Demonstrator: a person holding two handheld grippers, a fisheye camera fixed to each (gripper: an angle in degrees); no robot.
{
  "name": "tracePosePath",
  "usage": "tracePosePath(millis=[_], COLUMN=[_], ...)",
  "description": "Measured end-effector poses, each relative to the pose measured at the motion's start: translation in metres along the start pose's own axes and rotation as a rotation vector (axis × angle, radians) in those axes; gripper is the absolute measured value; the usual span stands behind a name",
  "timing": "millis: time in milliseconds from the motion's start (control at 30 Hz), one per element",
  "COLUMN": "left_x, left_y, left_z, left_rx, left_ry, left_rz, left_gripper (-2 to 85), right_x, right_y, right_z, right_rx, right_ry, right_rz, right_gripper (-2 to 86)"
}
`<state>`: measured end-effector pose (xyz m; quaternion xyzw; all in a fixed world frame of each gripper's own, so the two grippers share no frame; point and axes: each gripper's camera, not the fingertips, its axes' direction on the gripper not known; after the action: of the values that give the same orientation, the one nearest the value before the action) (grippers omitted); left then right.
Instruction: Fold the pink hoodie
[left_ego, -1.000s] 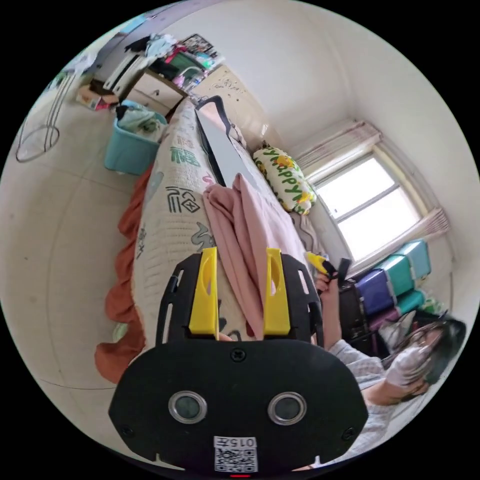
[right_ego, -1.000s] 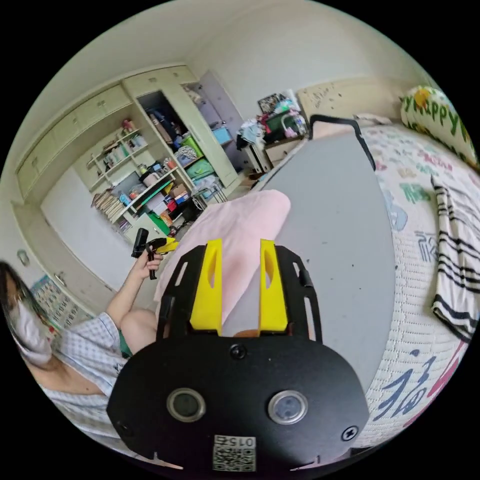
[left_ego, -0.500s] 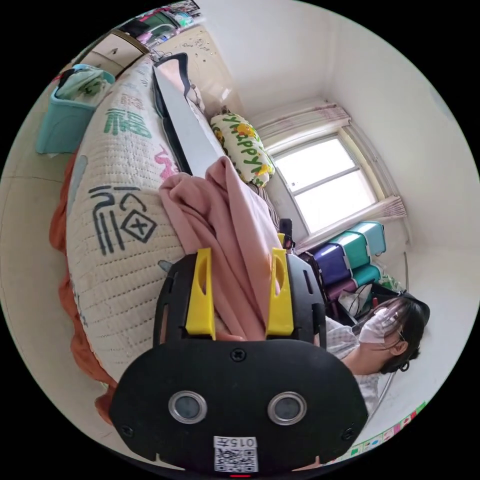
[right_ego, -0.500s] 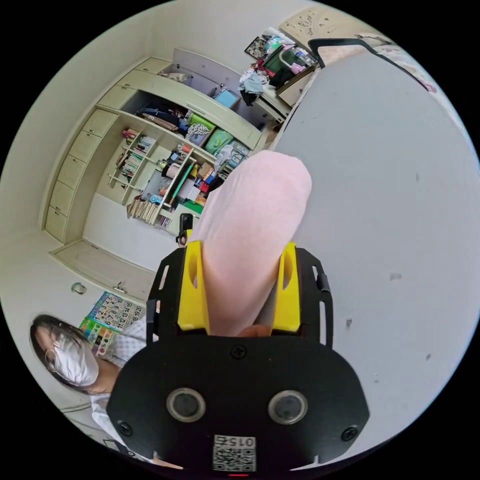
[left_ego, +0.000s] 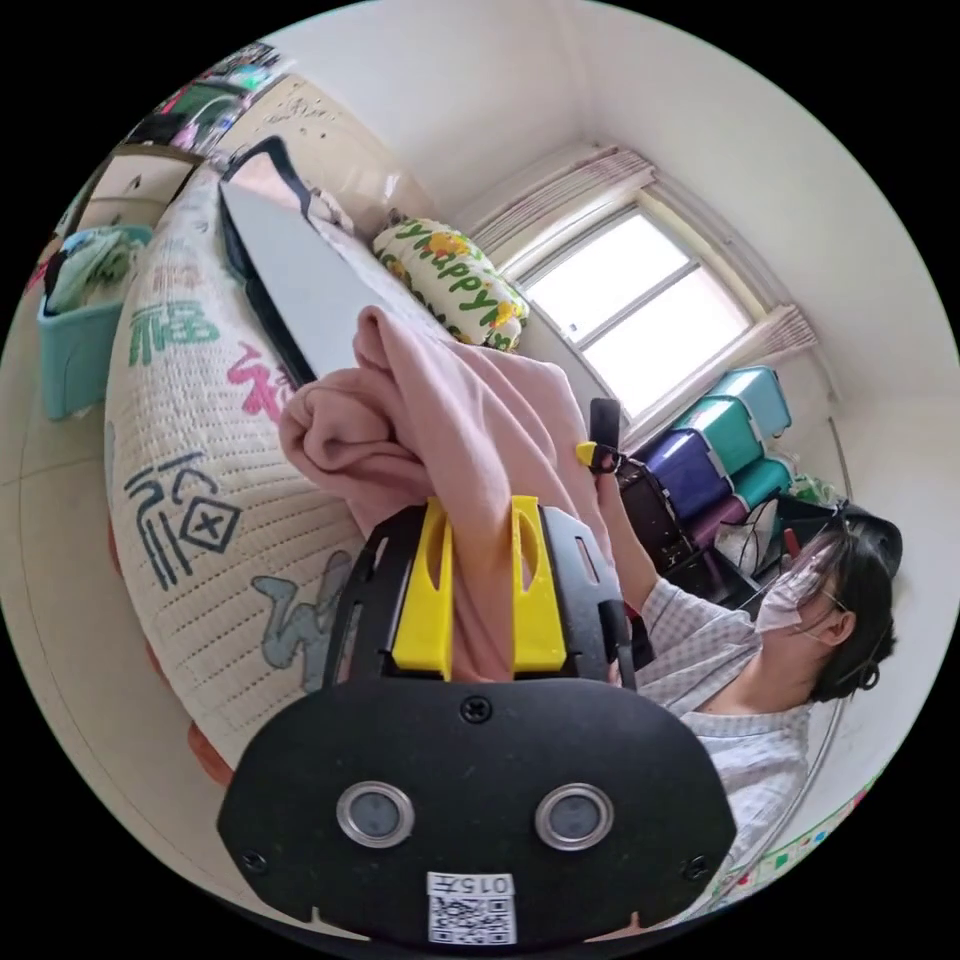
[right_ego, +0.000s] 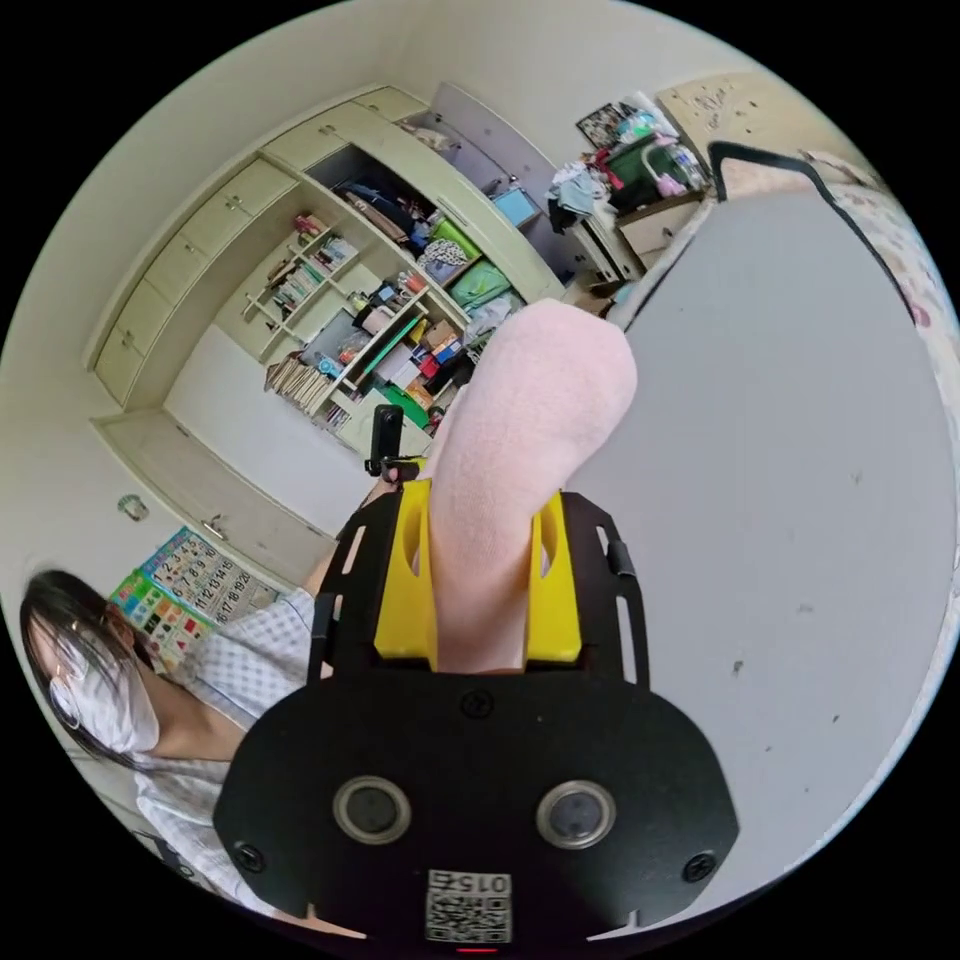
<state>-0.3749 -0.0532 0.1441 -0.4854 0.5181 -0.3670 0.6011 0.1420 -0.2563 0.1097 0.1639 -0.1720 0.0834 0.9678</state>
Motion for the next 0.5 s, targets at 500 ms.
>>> tracePosePath(millis=[500], left_x=[0.297], left_y=[0.072], left_z=[0.143], left_rx=[0.006], left_ry=[-0.070], left_rz=[0.687], left_gripper=[7.3], right_x=[-0.250], right_y=[0.141], right_z=[-0.273], right_rx=[0.413], right_ry=[0.119], right_rz=[-0.388], right_gripper=[12.8])
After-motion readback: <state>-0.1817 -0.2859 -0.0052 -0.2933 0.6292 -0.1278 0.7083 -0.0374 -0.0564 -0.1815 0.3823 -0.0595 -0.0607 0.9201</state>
